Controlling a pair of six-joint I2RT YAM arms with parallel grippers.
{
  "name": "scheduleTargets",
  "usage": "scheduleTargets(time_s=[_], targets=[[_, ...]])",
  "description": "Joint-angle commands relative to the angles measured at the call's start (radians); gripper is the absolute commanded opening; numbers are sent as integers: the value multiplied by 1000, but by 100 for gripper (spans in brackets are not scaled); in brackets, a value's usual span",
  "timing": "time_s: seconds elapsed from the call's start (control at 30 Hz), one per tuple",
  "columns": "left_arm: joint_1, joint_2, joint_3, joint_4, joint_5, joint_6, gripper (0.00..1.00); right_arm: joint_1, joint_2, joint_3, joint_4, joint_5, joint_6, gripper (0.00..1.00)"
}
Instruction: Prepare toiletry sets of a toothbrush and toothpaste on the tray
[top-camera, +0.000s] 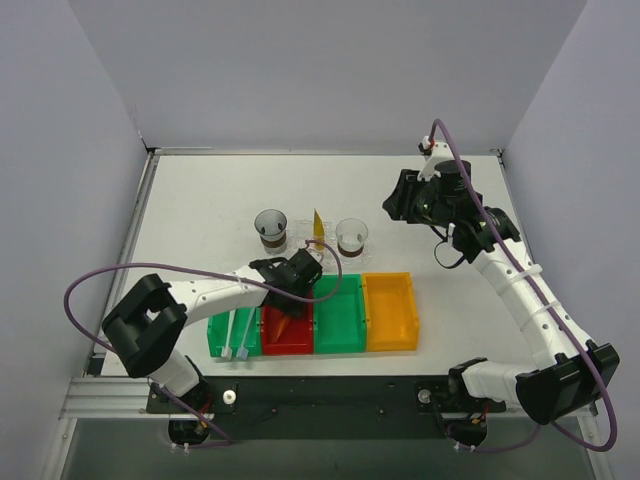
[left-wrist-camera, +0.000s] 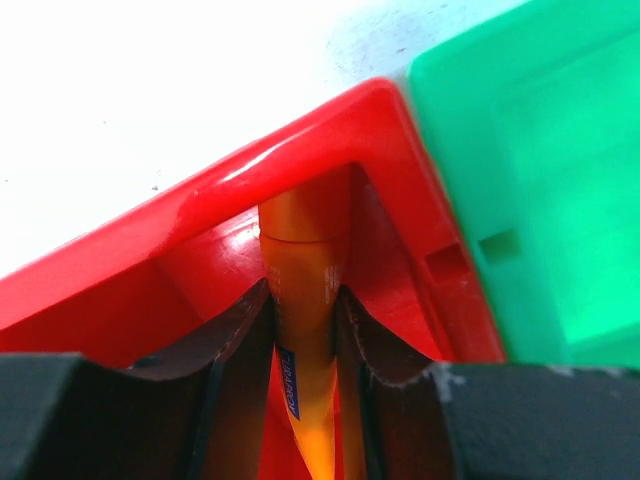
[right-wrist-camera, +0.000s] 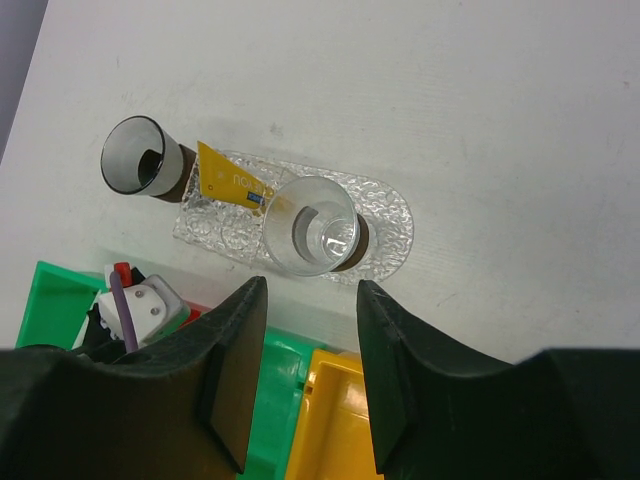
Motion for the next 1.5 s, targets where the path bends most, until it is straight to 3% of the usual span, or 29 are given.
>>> scheduleTargets(time_s=[0.0, 0.43, 0.7, 1.03, 1.3, 1.47], targets=[[1, -42, 89, -12, 9, -8, 33, -7, -14, 1, 32, -9, 2, 36], [1, -251, 147, -83, 31, -28, 29, -9, -15, 93, -19, -20, -7, 36], [46, -378, 224, -58, 26, -105, 29, 0, -9, 133, -8, -162, 72, 34], [248, -426, 281, 292, 85, -419, 28, 117, 55, 148, 19, -373, 142, 36], [277, -452, 195, 536, 109, -694, 28, 209, 134, 167, 24, -495, 164, 52], [277, -478, 111, 663, 106, -826, 27, 210, 164, 168, 62, -561, 210, 54]])
